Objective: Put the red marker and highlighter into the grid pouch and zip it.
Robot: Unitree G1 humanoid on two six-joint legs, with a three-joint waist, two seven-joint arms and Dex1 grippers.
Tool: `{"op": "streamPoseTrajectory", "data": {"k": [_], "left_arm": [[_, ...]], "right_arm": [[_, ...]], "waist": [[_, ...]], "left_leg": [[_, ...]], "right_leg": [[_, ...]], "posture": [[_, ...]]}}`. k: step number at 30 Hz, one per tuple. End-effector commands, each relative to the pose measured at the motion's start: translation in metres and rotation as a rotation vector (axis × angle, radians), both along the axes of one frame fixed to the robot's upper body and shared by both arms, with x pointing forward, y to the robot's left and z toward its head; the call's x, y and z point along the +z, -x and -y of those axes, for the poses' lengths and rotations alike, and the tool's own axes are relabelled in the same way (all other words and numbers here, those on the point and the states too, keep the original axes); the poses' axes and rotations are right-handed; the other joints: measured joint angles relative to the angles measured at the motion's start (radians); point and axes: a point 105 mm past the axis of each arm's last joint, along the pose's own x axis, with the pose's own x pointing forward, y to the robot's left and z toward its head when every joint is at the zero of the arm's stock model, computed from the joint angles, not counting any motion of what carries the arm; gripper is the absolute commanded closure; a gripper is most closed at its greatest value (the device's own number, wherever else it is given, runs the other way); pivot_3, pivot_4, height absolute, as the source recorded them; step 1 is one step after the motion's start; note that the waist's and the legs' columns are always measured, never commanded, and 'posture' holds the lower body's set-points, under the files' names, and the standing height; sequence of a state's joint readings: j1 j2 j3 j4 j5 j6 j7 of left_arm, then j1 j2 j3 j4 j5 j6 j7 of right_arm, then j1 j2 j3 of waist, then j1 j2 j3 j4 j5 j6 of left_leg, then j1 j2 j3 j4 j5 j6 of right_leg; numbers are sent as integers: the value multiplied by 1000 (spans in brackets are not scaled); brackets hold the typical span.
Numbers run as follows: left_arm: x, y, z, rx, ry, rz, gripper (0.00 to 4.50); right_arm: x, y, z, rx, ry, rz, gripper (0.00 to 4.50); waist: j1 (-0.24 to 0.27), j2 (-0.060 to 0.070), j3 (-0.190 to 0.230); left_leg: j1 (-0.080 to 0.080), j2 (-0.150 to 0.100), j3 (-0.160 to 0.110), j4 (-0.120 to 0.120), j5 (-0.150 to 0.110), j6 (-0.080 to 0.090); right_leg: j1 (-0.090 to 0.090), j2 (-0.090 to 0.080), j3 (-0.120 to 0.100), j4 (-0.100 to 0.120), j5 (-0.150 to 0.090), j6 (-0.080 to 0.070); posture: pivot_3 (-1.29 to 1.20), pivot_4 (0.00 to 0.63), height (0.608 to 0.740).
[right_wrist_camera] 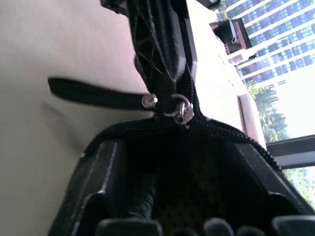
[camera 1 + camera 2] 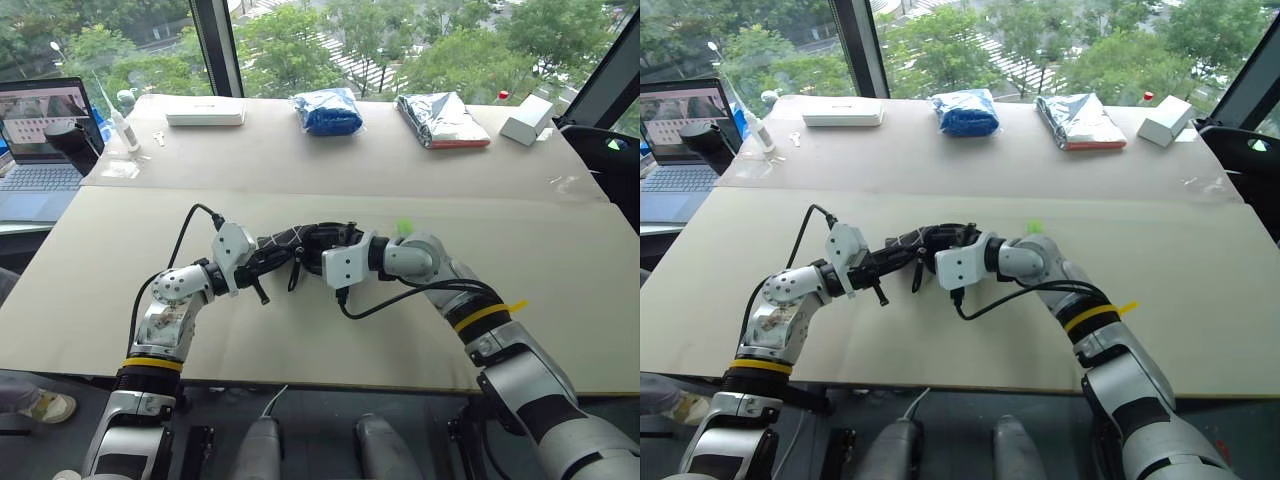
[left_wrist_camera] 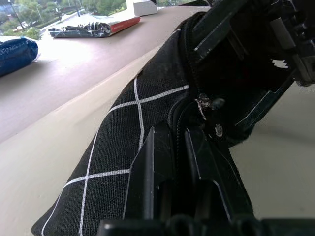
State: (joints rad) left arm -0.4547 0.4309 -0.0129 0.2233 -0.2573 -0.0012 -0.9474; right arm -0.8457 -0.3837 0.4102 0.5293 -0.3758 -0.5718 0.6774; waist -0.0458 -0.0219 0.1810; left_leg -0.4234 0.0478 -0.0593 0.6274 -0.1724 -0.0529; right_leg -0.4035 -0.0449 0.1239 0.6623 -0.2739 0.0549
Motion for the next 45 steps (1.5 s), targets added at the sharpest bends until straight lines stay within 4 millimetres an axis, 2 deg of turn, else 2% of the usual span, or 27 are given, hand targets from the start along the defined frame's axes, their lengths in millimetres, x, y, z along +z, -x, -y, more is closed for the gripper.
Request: {"op": "streamPoseTrajectory", "data": {"k": [1,4,7,8,11,12,14,17,21,25,30,44,45], "left_arm": [[12,2,4,-16,21,43,4500],[12,1,5,-12,20,41,4500],[11,0,4,-5,18,38,4500],[11,-1,3,0,16,38,4500],[11,-3,1,17,16,35,4500],[10,-4,1,21,16,34,4500],[10,-4,0,27,16,32,4500],[9,-4,0,33,17,28,4500],[7,-4,-1,37,17,25,4500],[7,-4,-1,39,16,24,4500],[7,-3,-2,46,19,25,4500],[6,-3,-3,61,32,27,4500],[6,-3,-3,62,32,27,4500]], "right_arm": [[35,-10,19,-52,-79,81,1333],[49,-10,39,-83,-153,52,1333],[65,-3,57,-91,-275,-54,1333],[71,-1,65,-107,-347,-141,1333],[83,25,84,-61,-550,-506,1333],[91,29,92,-56,-632,-572,1333],[97,24,109,-132,-747,-620,1333],[82,-3,137,-423,-804,-570,1333],[35,-32,170,-810,-798,-582,1333],[11,-36,173,-944,-780,-622,1333],[-17,-35,158,-1018,-746,-691,1333],[-41,-26,144,-1074,-672,-733,1333],[-44,-24,144,-1078,-671,-739,1582]], "waist": [[1,0,0],[0,0,0],[0,0,0],[0,0,0],[2,0,0],[3,0,0],[2,0,0],[-1,0,0],[-1,0,0],[-1,0,0],[-3,0,0],[-2,0,0],[-2,0,0]], "left_leg": [[0,0,0,0,0,0],[0,0,0,0,0,0],[0,0,0,0,0,0],[0,0,0,0,0,0],[0,0,-1,0,0,0],[0,0,-1,0,0,0],[0,0,-1,1,0,0],[1,0,-1,2,0,0],[0,0,0,1,0,0],[-1,0,0,1,0,0],[-1,0,0,1,0,0],[-1,0,0,1,0,0],[-1,0,0,1,0,0]], "right_leg": [[0,0,0,0,0,0],[0,0,0,0,0,0],[0,0,0,0,0,0],[0,0,0,0,0,0],[0,0,0,0,0,0],[1,0,0,0,0,0],[1,0,0,0,0,0],[1,0,0,1,0,0],[0,1,1,1,0,1],[-1,0,1,0,0,0],[-1,0,1,0,0,0],[-1,0,1,0,0,1],[-1,0,1,0,0,1]], "posture": [[0,150,740],[0,150,740],[0,150,740],[0,150,740],[0,150,740],[0,150,740],[0,150,740],[0,150,740],[0,150,740],[0,150,740],[0,150,740],[0,150,740],[0,150,740]]}}
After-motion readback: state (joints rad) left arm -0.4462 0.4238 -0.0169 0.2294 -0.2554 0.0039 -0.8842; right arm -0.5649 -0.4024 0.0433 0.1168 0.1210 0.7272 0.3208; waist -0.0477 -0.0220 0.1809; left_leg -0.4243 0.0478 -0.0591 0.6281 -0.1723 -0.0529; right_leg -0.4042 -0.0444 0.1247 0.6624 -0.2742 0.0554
